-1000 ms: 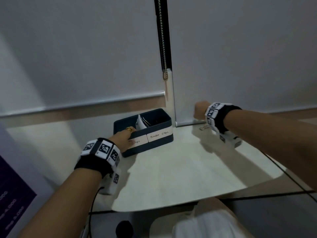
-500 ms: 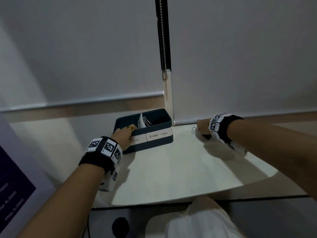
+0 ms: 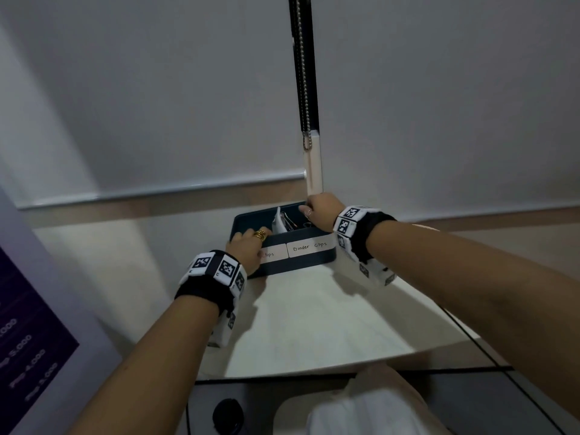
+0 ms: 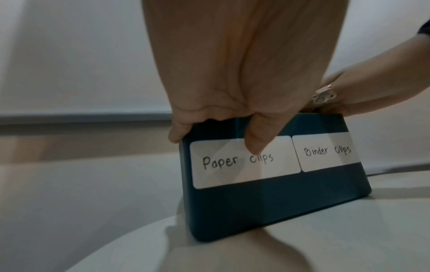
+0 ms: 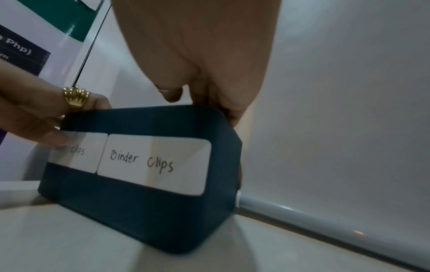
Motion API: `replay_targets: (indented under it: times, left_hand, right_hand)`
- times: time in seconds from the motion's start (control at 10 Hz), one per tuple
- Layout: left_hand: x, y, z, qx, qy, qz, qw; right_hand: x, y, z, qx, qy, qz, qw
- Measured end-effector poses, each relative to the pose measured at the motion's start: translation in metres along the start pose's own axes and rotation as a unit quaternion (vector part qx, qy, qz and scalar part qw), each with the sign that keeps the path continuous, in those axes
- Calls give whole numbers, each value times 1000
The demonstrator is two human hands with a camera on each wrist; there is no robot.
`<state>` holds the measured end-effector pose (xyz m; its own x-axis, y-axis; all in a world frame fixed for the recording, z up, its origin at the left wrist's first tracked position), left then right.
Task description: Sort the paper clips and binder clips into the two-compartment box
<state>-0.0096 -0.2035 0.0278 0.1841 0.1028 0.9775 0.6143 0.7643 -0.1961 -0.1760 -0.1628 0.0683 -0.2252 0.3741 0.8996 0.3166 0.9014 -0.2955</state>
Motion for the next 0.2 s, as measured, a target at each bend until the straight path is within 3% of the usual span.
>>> replay_targets:
  times: [0.1, 0.2]
  left_hand:
    - [-2, 6, 3, 6, -6, -2, 1000]
    - [2, 10, 4, 27, 15, 36, 999]
  right_hand:
    - [-1, 20, -1, 48, -26, -27, 998]
    - [13, 35, 11, 56, -86, 2, 995]
Point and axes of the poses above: each hand's wrist, its own y-axis away from the middle knuckle, its own x-axis out of the back of the hand, z = x × y, the point moved 6 cm from there along -y, towards the middle knuckle, and after that the axes turned 7 degrees about z, right-handed, at the moved point
